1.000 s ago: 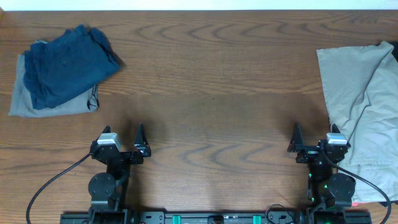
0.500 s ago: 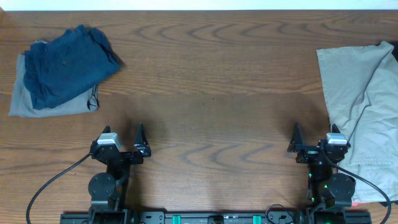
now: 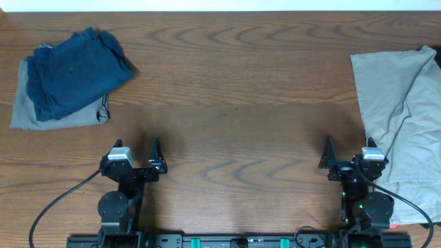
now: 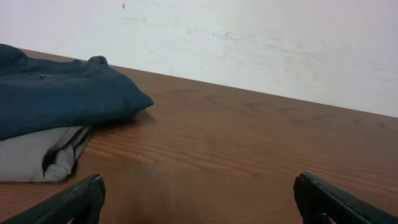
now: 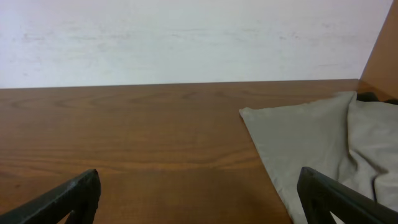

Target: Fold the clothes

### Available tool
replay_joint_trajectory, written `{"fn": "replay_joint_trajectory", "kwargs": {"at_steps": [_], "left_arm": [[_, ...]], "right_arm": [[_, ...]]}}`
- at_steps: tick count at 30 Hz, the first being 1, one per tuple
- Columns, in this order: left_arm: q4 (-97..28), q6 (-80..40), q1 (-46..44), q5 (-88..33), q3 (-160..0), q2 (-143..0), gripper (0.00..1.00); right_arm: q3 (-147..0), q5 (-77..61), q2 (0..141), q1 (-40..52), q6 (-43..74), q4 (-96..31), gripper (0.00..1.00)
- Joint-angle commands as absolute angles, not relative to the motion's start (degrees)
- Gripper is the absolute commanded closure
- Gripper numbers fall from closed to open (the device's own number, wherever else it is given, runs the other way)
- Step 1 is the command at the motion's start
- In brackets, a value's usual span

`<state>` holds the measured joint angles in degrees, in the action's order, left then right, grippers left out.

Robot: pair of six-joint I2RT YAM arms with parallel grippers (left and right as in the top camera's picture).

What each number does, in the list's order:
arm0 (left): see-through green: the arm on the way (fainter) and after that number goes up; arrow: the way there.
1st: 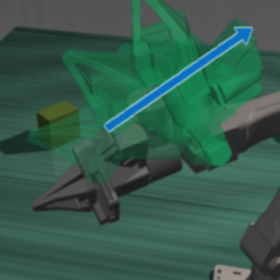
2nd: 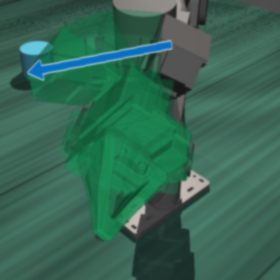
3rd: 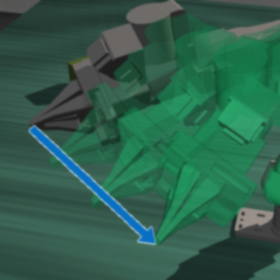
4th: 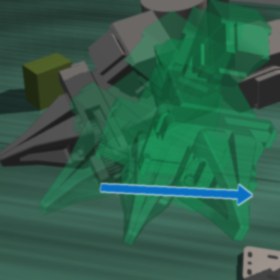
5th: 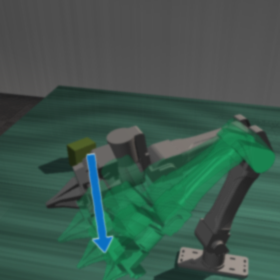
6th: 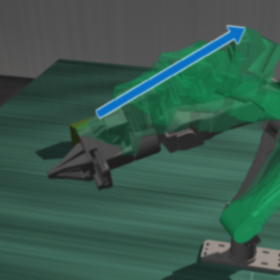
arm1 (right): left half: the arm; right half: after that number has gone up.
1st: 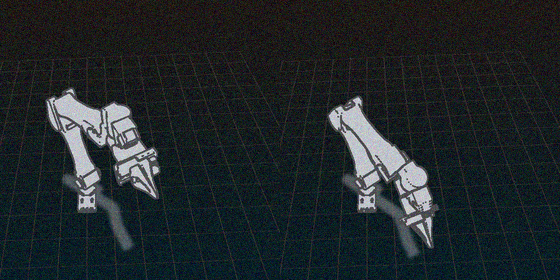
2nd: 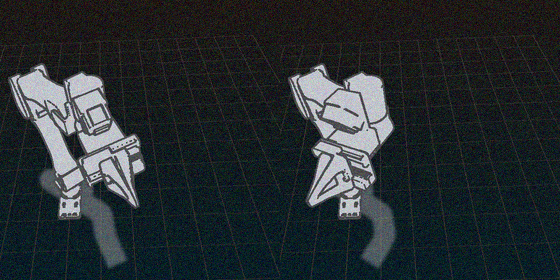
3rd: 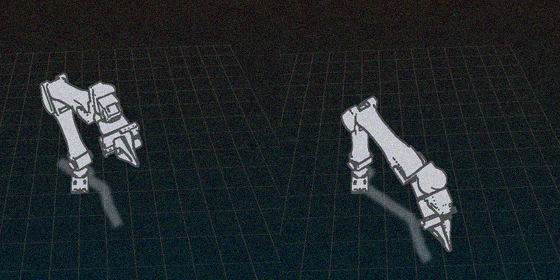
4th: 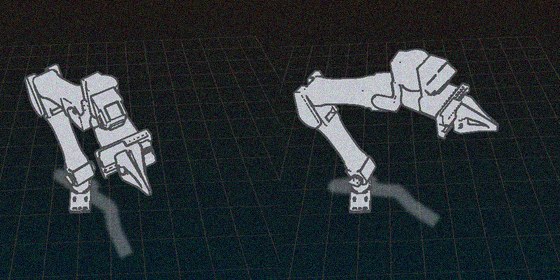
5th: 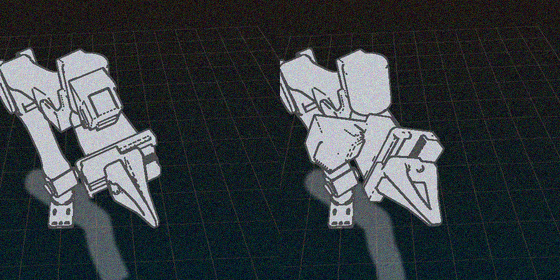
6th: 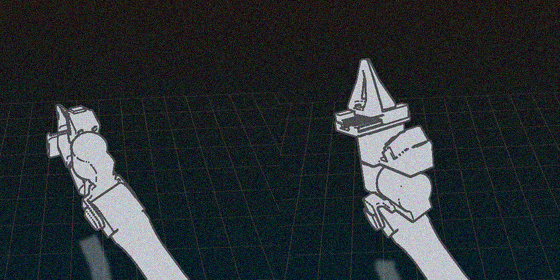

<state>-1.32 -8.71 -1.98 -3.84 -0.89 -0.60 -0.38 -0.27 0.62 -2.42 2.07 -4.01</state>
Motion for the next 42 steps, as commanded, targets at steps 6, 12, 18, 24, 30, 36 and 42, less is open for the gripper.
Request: {"fn": "replay_joint_trajectory", "kwargs": {"at_steps": [6, 12, 18, 24, 30, 36, 42], "left_arm": [[-3.79, -7.73, -1.85, -3.99, -0.25, -0.23, 0.02], [-3.79, -7.7, -1.85, -3.92, -0.25, -0.23, 0.02], [-3.79, -7.7, -1.85, -3.77, -0.25, -0.23, 0.02], [-3.79, -7.79, -1.85, -3.84, -0.25, -0.71, 0.02], [-3.92, -10.81, -1.85, -4.03, -0.54, -2.9, 0.02], [-4.08, -10.79, -1.85, -6.04, -4.99, -9.87, 0.02], [-4.47, -10.79, -1.85, -7.51, -13.32, -22.09, 0.02]], "right_arm": [[-0.3, -0.64, 0.27, -3.03, 1.21, -4.27, 0.01], [-0.3, -0.64, 0.27, -3.03, 1.21, -4.27, 0.01], [-0.32, -0.67, 0.27, -3.03, 1.23, -4.21, 0.01], [-0.32, -2.02, 0.32, -3.03, 1.26, -4.01, 0.01], [-0.32, -2.02, 0.34, -3.03, 3.2, -4.05, 0.01], [-1.32, -1.5, 1.34, -3.05, 3.16, -4.45, 0.01], [-7.38, 0.86, 7.9, -3.05, 3.16, -9.15, 0.01]]}}
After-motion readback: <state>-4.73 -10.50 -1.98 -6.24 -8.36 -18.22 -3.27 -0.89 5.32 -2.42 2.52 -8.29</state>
